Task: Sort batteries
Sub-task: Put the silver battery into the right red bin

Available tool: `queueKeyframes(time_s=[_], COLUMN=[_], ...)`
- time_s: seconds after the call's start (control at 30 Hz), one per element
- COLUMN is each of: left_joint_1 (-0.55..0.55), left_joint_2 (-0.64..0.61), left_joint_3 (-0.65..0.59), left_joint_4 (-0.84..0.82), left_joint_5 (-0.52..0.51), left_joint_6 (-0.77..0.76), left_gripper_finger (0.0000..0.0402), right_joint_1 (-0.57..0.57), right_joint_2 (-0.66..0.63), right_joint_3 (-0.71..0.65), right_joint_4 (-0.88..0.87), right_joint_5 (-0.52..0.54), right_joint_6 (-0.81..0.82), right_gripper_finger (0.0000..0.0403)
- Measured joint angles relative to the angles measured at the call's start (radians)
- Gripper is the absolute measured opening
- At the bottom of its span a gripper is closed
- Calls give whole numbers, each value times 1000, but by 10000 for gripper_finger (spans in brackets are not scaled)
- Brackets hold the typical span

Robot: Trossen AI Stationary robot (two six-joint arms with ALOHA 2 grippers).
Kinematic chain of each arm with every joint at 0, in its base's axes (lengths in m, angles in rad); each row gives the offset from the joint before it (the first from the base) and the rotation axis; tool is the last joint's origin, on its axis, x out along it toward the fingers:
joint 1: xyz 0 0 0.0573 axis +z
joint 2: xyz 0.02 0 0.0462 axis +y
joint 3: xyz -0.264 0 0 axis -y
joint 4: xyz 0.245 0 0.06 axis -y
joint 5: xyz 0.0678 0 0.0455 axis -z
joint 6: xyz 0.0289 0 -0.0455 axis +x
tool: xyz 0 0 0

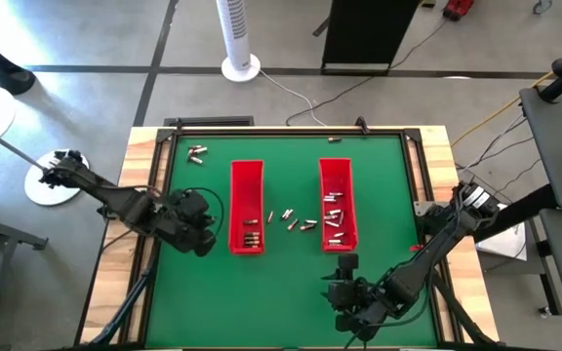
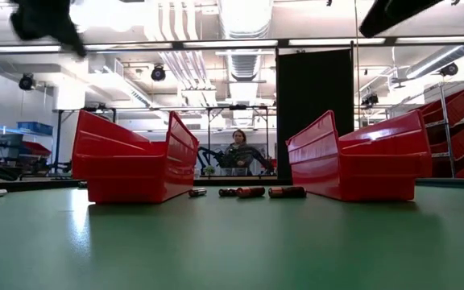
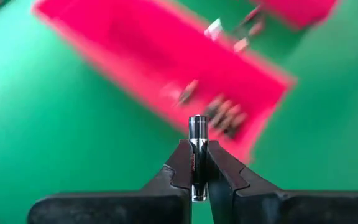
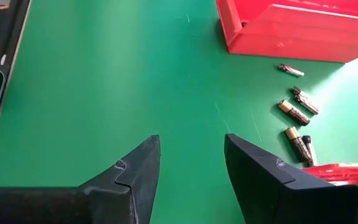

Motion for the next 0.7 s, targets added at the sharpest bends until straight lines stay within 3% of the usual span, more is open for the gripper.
queueKeyframes(time_s=[0.2,0.5,0.7], left_joint_1=[-84,-103,-103], left_joint_2=[169,561,803], left_joint_3=[197,376,548], left_joint_4=[29,174,236], left_joint_5=[-115,-98,-84], left_joint_6=[13,-12,0], left_gripper_finger=[2,2,2], right_joint_1=[15,134,212], right_joint_2=[0,0,27], right_joint_3=[-56,-115,-129], right_joint_4=[13,26,132], right_joint_5=[0,108,151], right_joint_6=[18,145,157], right_gripper_finger=[177,200,207])
